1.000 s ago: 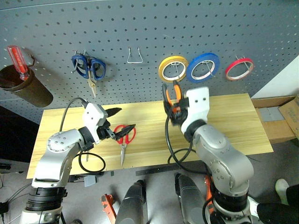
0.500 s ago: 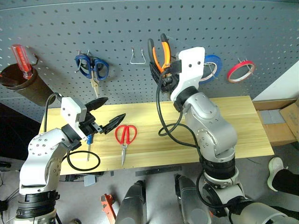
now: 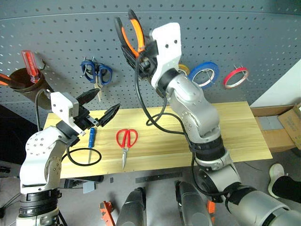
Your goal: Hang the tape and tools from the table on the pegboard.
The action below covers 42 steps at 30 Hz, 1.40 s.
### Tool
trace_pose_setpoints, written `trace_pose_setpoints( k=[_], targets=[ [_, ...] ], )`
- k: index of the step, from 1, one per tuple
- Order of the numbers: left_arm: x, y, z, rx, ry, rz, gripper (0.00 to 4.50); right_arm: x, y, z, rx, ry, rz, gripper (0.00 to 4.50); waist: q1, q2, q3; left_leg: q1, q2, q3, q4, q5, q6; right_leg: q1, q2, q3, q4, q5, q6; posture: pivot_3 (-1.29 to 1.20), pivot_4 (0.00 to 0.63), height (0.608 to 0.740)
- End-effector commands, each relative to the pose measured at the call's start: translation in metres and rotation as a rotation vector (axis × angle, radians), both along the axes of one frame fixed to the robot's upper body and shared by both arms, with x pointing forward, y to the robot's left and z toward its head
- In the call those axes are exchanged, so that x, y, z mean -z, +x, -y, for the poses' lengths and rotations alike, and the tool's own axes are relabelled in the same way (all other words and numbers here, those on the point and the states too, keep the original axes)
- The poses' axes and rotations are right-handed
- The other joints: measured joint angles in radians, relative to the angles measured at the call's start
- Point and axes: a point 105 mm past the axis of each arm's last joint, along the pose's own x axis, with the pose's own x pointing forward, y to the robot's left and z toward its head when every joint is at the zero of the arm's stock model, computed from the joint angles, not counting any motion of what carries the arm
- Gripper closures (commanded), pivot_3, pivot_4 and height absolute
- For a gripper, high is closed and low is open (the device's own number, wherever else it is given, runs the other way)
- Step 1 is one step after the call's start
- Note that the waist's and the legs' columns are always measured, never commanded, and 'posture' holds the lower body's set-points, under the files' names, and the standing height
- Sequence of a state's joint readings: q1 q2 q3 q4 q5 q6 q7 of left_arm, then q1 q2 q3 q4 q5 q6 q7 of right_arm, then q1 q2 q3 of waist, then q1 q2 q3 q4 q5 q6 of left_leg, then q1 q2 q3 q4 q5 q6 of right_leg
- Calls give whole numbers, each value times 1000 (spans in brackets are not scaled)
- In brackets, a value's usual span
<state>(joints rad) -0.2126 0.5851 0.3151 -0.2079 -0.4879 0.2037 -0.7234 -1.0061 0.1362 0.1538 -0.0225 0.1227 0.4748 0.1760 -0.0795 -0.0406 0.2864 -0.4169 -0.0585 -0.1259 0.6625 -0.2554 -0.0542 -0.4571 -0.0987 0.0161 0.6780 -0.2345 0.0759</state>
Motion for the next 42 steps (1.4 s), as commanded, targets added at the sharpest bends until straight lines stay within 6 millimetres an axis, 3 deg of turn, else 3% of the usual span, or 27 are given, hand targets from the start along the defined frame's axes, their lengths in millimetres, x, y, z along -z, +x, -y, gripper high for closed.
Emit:
trace_pose_setpoints(
  k=[1, 8, 14, 29, 42],
  targets=[
    [-15, -4, -7, -23, -50, 67, 0, -31, -10, -10, -57, 63, 106, 1844, 0, -1, -5, 0, 0, 0, 0, 0, 0, 0, 0, 0, 0, 0, 0, 18, 198, 740],
    [-5, -9, -5, 4, -57, 10, 0, -49, -3, -22, -59, 92, 192, 1844, -1, -1, -7, 1, 0, 0, 0, 0, 0, 0, 0, 0, 1, 0, 0, 32, 194, 740],
    [-10, -5, 1, 29, -44, 17, 0, -43, 15, -26, -24, 121, 234, 1845, 2, -2, -9, 1, 0, 0, 0, 0, -1, 0, 0, 0, 1, 0, -1, 45, 191, 740],
    [-19, 5, 19, 90, -42, 39, 0, -19, 36, -25, 30, 190, 272, 1845, 0, -2, -9, 1, 1, 2, 0, 1, -2, 0, 2, 1, 2, 1, -1, 66, 204, 740],
    [-17, 3, 18, 80, -33, 38, 0, 24, 53, -34, 63, 114, 131, 1845, 14, -2, -9, 3, 7, 1, 0, 6, -9, 1, 10, 0, 3, 6, -9, 87, 205, 740]
  ],
)
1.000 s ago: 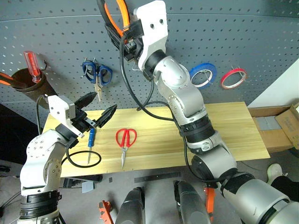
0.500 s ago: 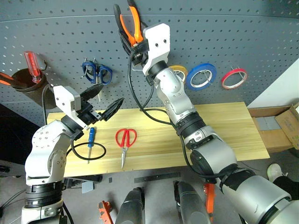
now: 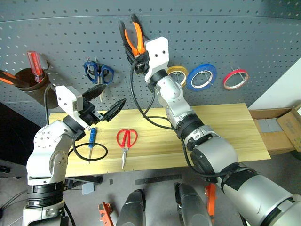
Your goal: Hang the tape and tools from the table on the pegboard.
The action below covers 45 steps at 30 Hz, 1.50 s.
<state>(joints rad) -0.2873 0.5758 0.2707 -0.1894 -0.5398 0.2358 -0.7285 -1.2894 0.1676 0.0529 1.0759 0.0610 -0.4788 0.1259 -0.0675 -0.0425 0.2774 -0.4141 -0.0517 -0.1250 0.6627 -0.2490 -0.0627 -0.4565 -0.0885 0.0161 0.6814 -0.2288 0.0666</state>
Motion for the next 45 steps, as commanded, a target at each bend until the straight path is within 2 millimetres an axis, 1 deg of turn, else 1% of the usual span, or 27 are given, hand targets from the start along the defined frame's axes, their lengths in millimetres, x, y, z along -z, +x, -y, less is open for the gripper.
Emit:
trace_pose_setpoints(
  k=[1, 5, 6, 7, 10, 12, 17, 18, 21, 24, 27, 29, 31, 33, 35, 37, 38, 39, 40, 41, 42, 45],
  targets=[
    [-7, -4, 1, -4, 17, 36, 0, -10, -14, -22, -43, 44, 20, 1845, 4, 0, 0, 0, 1, 0, 0, 0, 0, 0, 1, 0, 0, 0, -1, 88, 205, 740],
    [-6, -3, 0, -11, 21, 35, 0, -6, -11, -18, -16, 42, 8, 1845, 12, 0, 0, 0, 8, 2, 0, 1, -2, 0, 6, -1, -1, 2, -4, 89, 208, 740],
    [-5, -3, 1, -11, 21, 34, 0, -4, -9, -17, -6, 38, 3, 1128, 13, 0, 0, 0, 9, 2, 0, 2, -2, 0, 7, -1, -1, 3, -4, 89, 208, 740],
    [-5, -3, 1, -11, 21, 33, 0, -3, -8, -16, 3, 32, -2, 931, 14, 0, 0, 0, 9, 2, 0, 2, -3, 0, 8, -1, -1, 3, -5, 88, 208, 740],
    [-4, -3, 1, -11, 20, 31, 0, -2, -5, -14, 32, 17, -12, 42, 19, 0, 0, 0, 10, 2, 0, 2, -4, 0, 8, -1, -1, 4, -6, 84, 209, 740],
    [-4, -2, 2, -13, 19, 31, 0, -4, -3, -12, 44, 15, -13, 8, 21, 0, 0, 1, 10, 2, 0, 3, -3, 0, 9, -1, -1, 5, -7, 77, 208, 740],
    [-3, 1, 3, -16, 11, 35, 0, -22, -6, 1, 52, 89, 5, 8, 35, 0, 0, 2, 14, 1, 0, 4, -4, 1, 14, -1, -1, 10, -11, 61, 207, 740],
    [-3, 1, 4, -17, 9, 36, 0, -27, -10, 4, 48, 105, 22, 8, 36, 0, 0, 2, 14, 1, 0, 4, -4, 1, 15, -2, -1, 10, -11, 60, 208, 740],
    [-1, 2, 5, -22, 4, 36, 0, -48, -28, 23, 24, 176, 88, 8, 37, 0, 0, 2, 15, 1, -1, 5, -4, 1, 15, -2, -1, 10, -11, 49, 212, 740],
    [1, 2, 5, -30, 1, 33, 0, -62, -45, 43, 2, 214, 120, 8, 35, 0, 0, 2, 15, 1, -1, 4, -4, 0, 15, -1, -2, 10, -11, 39, 216, 740],
    [3, 2, 4, -36, -1, 29, 0, -68, -62, 57, -28, 234, 124, 8, 35, 0, 0, 1, 15, 1, -2, 4, -4, 0, 15, -1, -2, 10, -11, 33, 221, 740],
    [6, 3, 5, -44, -4, 16, 0, -58, -74, 63, -78, 188, 87, 8, 36, 0, 0, 2, 15, 1, -2, 4, -4, 0, 15, -1, -2, 10, -11, 31, 224, 740],
    [16, 4, 5, -63, 8, -30, 0, -29, -79, 65, -148, 98, -44, 8, 36, 0, 0, 2, 16, 1, -2, 4, -4, 1, 15, -1, -3, 10, -11, 28, 230, 740],
    [37, 7, 2, -107, 50, -125, 0, 8, -84, 68, -208, -24, -192, 8, 35, 0, 0, 3, 16, 2, -2, 4, -4, 2, 15, -1, -4, 10, -11, 23, 235, 740],
    [66, 5, -3, -150, 105, -268, 0, 47, -94, 76, -276, -119, -366, 8, 34, 1, 0, 5, 16, 2, -2, 4, -3, 4, 15, -1, -4, 10, -11, 14, 247, 740],
    [94, 1, -9, -214, 146, -398, 0, 94, -105, 88, -271, -304, -537, 8, 32, 2, 1, 6, 16, 2, -2, 4, -3, 6, 16, -1, -4, 10, -11, 5, 258, 740],
    [103, -1, -11, -239, 164, -434, 0, 108, -109, 93, -264, -367, -587, 8, 32, 2, 1, 6, 16, 2, -2, 4, -3, 6, 16, -1, -4, 9, -11, 3, 260, 740],
    [108, -2, -12, -261, 177, -458, 0, 117, -113, 96, -257, -410, -616, 8, 31, 2, 1, 7, 16, 2, -2, 4, -2, 7, 16, -1, -4, 9, -11, 1, 264, 740],
    [126, 0, -21, -363, 227, -539, 0, 122, -114, 98, -226, -432, -619, 8, 30, 3, 2, 7, 16, 2, -2, 4, -2, 7, 16, -1, -4, 9, -11, -3, 273, 740],
    [139, 0, -27, -433, 268, -602, 0, 125, -116, 99, -212, -450, -625, 8, 26, 3, 2, 7, 16, 2, -2, 4, -2, 7, 16, -1, -3, 9, -11, -4, 276, 740],
    [148, -2, -25, -444, 260, -648, 0, 128, -120, 97, -220, -469, -629, 8, 22, 3, 2, 8, 17, 2, -2, 4, -2, 7, 17, -1, -3, 9, -11, -10, 281, 740],
    [164, -8, -15, -431, 241, -732, 0, 130, -127, 91, -241, -486, -636, 8, 14, 4, 3, 15, 22, 3, -3, 4, -2, 15, 20, -2, -6, 5, -6, -11, 289, 740]
  ],
)
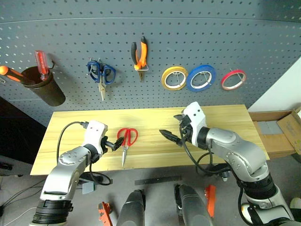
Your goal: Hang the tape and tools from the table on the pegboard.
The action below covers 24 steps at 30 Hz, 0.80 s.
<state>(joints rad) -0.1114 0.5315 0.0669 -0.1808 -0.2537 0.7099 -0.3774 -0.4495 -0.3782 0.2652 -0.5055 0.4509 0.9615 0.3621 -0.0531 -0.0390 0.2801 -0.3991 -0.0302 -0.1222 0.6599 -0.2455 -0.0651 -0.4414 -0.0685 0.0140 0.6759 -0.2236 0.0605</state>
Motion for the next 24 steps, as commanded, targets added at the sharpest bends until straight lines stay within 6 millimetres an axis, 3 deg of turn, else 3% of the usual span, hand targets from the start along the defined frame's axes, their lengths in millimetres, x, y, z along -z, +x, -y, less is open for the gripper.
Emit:
trace_pose_setpoints(
  k=[1, 4, 9, 20, 24],
  targets=[
    [18, -8, 12, -20, 2, -90, 0, -10, -11, -9, -31, 5, 37, 8, -1, 0, 0, 1, 1, 0, 0, 0, 0, 2, 1, 0, -2, 0, 0, -15, 293, 740],
    [40, -17, 22, -53, -16, -192, 0, -8, -14, -12, -27, 3, 23, 8, -3, 0, 0, 1, 2, 0, 0, 0, 0, 2, 2, 0, -3, 0, 0, -22, 301, 740],
    [62, -21, 18, -161, -27, -281, 0, -4, -21, -14, -45, -23, 5, 8, -3, 0, 1, 0, 3, 0, 0, 0, 0, 2, 3, 0, -3, 0, 0, -36, 309, 740],
    [71, -7, 23, -174, -24, -302, 0, -3, -27, -17, -69, -57, 7, 8, -4, 3, 3, 1, 3, 0, -2, 0, 0, 2, 3, -1, -6, 0, 0, -63, 318, 740],
    [72, -6, 22, -171, -28, -302, 864, -3, -26, -16, -68, -58, -3, 0, -4, 4, 3, 1, 3, 1, -6, 0, 0, 3, 3, -1, -12, 1, 1, -71, 314, 740]
  ],
)
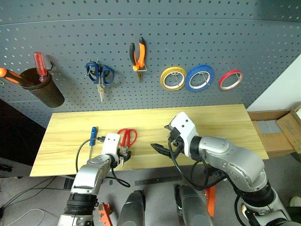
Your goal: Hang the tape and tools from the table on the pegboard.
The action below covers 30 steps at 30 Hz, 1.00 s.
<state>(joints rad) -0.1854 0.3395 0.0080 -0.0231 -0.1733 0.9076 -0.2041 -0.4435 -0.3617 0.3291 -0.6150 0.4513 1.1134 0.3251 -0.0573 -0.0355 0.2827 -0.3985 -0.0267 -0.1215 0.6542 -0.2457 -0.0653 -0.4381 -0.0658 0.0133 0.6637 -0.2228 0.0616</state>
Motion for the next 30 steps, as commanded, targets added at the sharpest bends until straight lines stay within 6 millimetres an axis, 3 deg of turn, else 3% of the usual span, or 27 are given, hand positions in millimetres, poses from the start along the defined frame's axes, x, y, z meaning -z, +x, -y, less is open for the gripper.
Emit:
trace_pose_setpoints(
  k=[1, 10, 18, 24, 30],
  targets=[
    [11, -4, 1, -3, -14, -41, 1254, -11, -4, -1, -21, 19, 40, 0, 0, 0, 0, 0, 0, 0, -1, 0, 0, 0, 0, 0, -1, 0, 0, -75, 312, 740],
    [3, 2, 1, 6, -45, 48, 4270, -13, -2, 1, -24, 11, 44, 0, 0, 0, 0, 0, 0, 1, -9, 0, 0, -1, -1, 0, -7, 2, -4, -83, 301, 740],
    [-6, -5, -4, 42, -52, 87, 4271, -25, -3, 3, -73, -6, 114, 0, -1, 0, 0, -1, 1, 2, -10, 0, 0, -1, 0, -1, -12, 0, 0, -91, 288, 740],
    [-49, -8, -20, 85, 9, 366, 4271, -53, -5, 10, -156, 16, 326, 0, -1, 0, 0, -2, 2, 2, -13, -1, 0, -1, 0, -1, -17, 3, -5, -92, 273, 740],
    [-90, -16, -27, 100, 39, 612, 4271, -71, -17, 15, -304, 65, 393, 0, 0, 0, 0, -3, 2, 5, -13, -2, 1, -1, -1, 0, -19, 3, -5, -91, 254, 740]
  ],
)
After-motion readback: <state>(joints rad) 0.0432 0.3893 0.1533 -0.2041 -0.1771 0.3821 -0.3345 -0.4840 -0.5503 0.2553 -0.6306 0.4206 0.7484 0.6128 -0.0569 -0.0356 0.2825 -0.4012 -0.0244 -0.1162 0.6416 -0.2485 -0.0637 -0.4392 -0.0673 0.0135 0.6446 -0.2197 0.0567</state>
